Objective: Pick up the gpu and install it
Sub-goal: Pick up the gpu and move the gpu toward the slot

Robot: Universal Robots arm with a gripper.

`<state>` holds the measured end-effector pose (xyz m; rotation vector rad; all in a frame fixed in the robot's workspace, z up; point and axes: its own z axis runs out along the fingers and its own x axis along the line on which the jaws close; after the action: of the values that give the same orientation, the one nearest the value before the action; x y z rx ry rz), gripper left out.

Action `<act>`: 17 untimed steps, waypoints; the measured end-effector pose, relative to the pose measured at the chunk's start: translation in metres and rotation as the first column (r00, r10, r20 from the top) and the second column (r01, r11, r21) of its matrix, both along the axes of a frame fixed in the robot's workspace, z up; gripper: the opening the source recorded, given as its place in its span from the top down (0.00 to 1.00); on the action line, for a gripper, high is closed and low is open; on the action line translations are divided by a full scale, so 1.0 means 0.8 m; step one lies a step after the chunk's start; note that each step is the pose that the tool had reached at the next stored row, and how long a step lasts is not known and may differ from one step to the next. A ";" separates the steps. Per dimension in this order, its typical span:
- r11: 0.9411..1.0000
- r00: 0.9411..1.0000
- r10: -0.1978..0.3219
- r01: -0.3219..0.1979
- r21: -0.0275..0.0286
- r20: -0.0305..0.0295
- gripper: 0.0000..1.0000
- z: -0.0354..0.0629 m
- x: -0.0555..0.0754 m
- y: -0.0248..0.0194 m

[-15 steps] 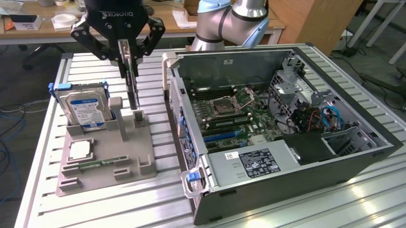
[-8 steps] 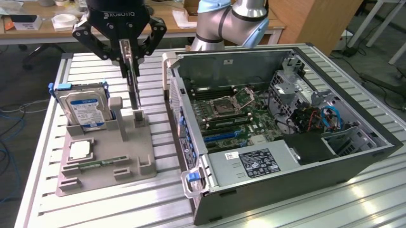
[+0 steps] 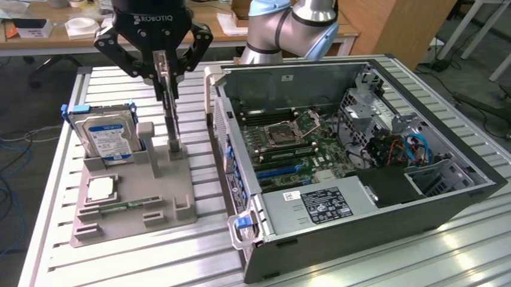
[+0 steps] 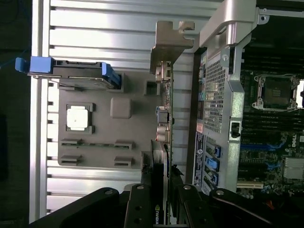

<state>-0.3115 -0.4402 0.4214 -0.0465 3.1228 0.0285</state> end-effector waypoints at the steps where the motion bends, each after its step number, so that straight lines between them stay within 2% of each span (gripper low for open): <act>1: 1.000 1.000 0.000 0.000 -0.002 0.000 0.74 0.000 0.001 0.0000; 17: 1.000 1.000 0.000 0.000 -0.002 -0.002 0.74 0.000 0.018 0.0001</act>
<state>-0.2970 -0.4401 0.4215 -0.0462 3.1245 0.0256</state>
